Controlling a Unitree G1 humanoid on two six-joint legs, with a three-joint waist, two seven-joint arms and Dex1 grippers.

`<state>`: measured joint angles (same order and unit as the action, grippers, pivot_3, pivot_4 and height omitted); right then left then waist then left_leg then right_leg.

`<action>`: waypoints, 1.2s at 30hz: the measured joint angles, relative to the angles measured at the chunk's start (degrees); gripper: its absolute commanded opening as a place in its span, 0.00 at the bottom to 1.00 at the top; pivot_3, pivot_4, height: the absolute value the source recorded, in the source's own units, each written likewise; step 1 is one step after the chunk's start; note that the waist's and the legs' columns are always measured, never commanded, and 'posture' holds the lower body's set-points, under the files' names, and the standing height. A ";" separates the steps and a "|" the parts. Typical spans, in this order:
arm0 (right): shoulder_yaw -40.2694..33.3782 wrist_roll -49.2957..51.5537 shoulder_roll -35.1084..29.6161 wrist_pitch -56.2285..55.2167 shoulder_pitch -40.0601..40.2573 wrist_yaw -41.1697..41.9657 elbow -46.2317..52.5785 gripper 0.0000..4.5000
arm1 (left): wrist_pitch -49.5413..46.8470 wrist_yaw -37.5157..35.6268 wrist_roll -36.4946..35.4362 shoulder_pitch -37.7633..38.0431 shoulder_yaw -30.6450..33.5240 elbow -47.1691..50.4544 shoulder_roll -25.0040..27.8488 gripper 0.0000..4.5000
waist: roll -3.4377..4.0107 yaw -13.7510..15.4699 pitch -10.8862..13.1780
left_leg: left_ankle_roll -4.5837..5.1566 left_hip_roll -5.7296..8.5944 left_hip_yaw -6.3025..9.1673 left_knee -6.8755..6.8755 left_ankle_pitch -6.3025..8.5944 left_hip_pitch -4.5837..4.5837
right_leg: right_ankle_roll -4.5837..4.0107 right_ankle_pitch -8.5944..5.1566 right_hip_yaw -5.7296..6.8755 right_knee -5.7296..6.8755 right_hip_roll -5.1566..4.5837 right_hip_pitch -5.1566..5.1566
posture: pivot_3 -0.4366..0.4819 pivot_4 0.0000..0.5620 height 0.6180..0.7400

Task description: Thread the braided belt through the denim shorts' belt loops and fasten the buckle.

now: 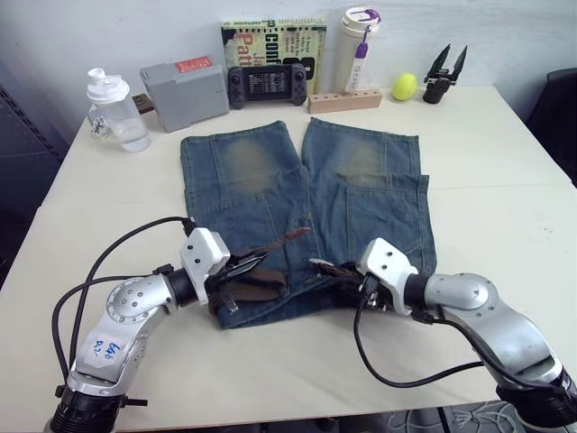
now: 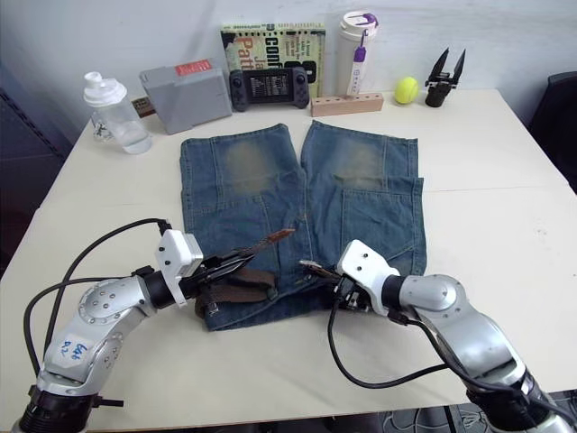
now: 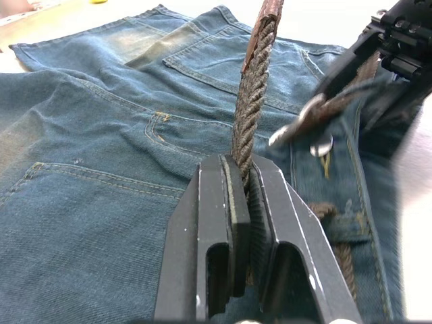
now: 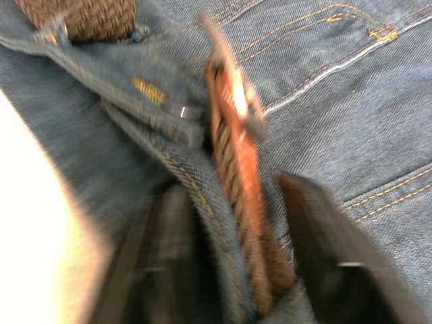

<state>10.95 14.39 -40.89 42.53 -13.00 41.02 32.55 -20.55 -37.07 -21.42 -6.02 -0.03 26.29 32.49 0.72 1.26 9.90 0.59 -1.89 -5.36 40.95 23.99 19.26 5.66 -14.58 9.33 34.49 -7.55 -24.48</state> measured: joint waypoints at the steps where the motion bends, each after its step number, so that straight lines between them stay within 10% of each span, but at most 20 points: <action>1: 0.00 -0.02 0.00 -0.03 0.00 -0.04 0.01 0.61 | -0.01 -0.01 0.00 0.00 0.00 0.00 0.00 0.00 | 0.00 0.00 0.00 | 0.00 0.00 0.00 0.00 0.00 0.00 | 0.00 0.00 0.00 0.00 0.00 0.00 | 0.48 0.27 0.85; 8: -0.34 0.52 0.73 0.51 -0.23 -0.63 0.02 0.61 | -0.22 -0.94 0.43 0.49 -0.62 0.02 0.68 0.00 | 0.00 0.00 0.00 | 0.00 0.00 -0.01 0.00 0.00 0.00 | 0.00 0.00 0.00 0.00 0.00 0.00 | 0.48 0.27 0.85; 16: -0.37 0.97 1.10 2.62 -0.25 -1.35 0.01 0.00 | -0.36 -2.02 0.63 1.14 -1.29 0.24 1.24 0.00 | 0.00 0.03 0.00 | 0.00 0.00 0.00 0.00 0.00 0.00 | 0.00 0.00 0.00 0.00 0.00 0.00 | 0.48 0.27 0.85; 36: -1.29 3.24 6.14 10.23 -4.11 -6.40 1.39 0.00 | -8.05 1.05 5.19 1.16 -5.96 0.18 1.83 0.00 | 0.01 -0.06 0.00 | 0.00 0.00 -0.01 -0.01 0.00 0.00 | 0.00 0.00 -0.03 0.03 0.01 -0.03 | 0.48 0.27 0.85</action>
<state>9.66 17.63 -34.76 52.76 -17.11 34.62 33.94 -28.61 -36.02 -16.23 -4.86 -5.99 26.48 34.33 0.72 1.20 9.90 0.59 -1.89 -5.37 40.94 23.99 19.26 5.66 -14.58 9.30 34.52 -7.55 -24.51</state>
